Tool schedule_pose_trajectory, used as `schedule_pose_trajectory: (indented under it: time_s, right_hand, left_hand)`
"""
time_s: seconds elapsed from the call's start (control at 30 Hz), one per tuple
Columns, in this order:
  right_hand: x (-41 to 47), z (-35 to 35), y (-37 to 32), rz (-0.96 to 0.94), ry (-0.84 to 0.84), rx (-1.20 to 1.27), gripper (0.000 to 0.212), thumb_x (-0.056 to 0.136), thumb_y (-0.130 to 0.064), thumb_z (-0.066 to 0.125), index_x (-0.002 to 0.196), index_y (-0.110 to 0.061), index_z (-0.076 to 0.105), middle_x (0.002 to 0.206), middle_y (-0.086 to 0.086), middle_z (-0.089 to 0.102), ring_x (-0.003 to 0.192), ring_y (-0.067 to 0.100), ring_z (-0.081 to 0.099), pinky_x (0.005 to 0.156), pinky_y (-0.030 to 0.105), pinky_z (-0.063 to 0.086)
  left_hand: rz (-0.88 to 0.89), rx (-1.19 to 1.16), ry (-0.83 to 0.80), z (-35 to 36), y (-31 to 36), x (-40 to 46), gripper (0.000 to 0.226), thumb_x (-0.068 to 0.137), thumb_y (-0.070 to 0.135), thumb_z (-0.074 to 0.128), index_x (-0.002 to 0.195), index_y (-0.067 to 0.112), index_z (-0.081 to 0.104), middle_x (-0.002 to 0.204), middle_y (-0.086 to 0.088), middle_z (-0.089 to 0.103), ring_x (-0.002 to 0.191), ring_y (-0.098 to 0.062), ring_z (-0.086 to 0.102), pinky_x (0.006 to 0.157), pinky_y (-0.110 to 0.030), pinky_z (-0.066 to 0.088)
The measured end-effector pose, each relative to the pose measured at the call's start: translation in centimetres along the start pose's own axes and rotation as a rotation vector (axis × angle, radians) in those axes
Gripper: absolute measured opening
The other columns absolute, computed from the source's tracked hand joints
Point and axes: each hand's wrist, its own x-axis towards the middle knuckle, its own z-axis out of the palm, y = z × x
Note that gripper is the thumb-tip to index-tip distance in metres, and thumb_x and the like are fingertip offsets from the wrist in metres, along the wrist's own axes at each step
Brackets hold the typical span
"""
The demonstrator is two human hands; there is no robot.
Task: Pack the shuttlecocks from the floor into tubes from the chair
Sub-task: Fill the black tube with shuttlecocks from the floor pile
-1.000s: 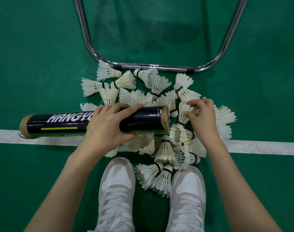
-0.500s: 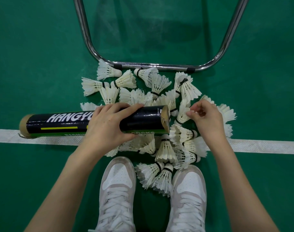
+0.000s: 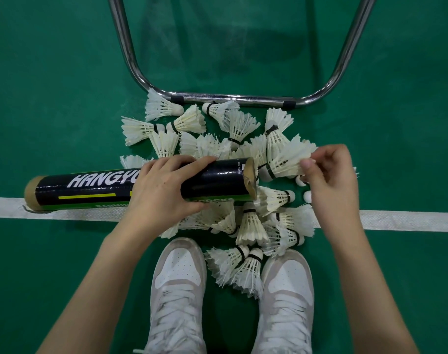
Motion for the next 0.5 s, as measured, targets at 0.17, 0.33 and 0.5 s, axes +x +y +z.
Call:
schedule_pose_trajectory:
  time_s: [0.17, 0.33, 0.5]
  right_hand:
    - [-1.5, 0.9, -1.3, 0.014, -0.024, 0.064, 0.025, 0.093, -0.009, 0.051, 0.082, -0.028, 0.042, 0.078, 0.019, 0.048, 0.074, 0.02, 0.048, 0.072, 0.029, 0.043]
    - [-3.4, 2.8, -1.3, 0.118, -0.092, 0.238, 0.013, 0.095, -0.012, 0.049, 0.088, -0.023, 0.044, 0.076, 0.0, 0.044, 0.067, 0.001, 0.044, 0.064, 0.009, 0.04]
    - [-4.6, 4.0, -1.2, 0.13, -0.135, 0.294, 0.015, 0.084, -0.026, 0.06, 0.089, -0.024, 0.046, 0.077, -0.007, 0.05, 0.069, -0.004, 0.05, 0.069, 0.013, 0.043]
  left_hand:
    - [-0.012, -0.006, 0.0, 0.0, 0.0, 0.0, 0.082, 0.065, 0.044, 0.078, 0.137, 0.042, 0.038, 0.123, 0.003, 0.056, 0.111, -0.024, 0.049, 0.097, -0.04, 0.029]
    - [0.014, -0.009, 0.033, 0.2, 0.3, 0.0, 0.082, 0.064, 0.04, 0.08, 0.136, 0.04, 0.041, 0.121, 0.001, 0.056, 0.109, -0.025, 0.05, 0.095, -0.04, 0.03]
    - [0.028, -0.022, 0.057, 0.3, 0.4, 0.1, 0.078, 0.065, 0.045, 0.075, 0.135, 0.039, 0.042, 0.119, 0.002, 0.057, 0.107, -0.024, 0.05, 0.093, -0.04, 0.031]
